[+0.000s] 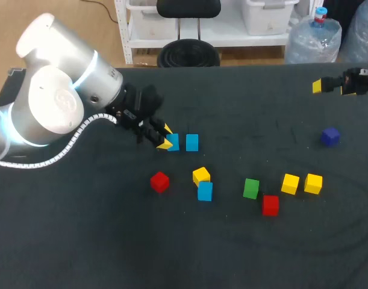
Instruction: Place the blue cubes, place green cubes on the blue cubes, place the yellow cubes on the green cubes, then place the red cubes on the yellow cubes, and place purple cube on the red cubes.
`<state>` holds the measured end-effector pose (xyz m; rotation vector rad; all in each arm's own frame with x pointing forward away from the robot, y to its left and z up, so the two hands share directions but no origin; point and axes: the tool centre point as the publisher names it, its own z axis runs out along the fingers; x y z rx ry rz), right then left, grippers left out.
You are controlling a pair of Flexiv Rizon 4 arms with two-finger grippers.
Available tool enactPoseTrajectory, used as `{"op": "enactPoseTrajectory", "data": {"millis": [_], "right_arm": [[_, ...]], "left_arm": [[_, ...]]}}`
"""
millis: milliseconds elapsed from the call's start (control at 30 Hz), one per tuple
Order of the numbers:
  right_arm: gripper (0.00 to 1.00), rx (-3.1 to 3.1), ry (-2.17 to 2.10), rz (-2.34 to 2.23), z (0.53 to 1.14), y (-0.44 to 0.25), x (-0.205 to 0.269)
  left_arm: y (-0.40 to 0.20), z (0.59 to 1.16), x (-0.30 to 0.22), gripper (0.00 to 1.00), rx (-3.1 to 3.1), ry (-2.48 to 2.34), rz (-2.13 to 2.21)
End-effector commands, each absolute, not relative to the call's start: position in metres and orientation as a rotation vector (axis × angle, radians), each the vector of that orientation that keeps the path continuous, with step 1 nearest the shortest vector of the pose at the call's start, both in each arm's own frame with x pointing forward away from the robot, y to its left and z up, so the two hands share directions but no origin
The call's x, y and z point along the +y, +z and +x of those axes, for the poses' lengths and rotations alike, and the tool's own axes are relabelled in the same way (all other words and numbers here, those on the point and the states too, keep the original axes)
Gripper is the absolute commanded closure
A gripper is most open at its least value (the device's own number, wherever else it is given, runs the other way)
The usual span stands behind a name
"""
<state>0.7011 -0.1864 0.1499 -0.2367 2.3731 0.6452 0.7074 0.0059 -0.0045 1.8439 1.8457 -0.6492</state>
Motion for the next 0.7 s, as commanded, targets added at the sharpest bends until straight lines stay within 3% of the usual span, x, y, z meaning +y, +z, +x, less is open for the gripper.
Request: {"op": "enactPoseTrajectory", "data": {"millis": [33, 700], "right_arm": [[0.00, 2.374, 0.638, -0.232, 0.7003, 0.1501, -0.1853], [0.00, 2.374, 0.638, -0.232, 0.7003, 0.1501, -0.1853]], "left_arm": [[-0.0032, 0.7048, 0.0052, 1.00, 1.846, -0.648, 1.845], [-0.0049, 0.7022, 0.0041, 1.00, 1.853, -0.649, 1.841]]}}
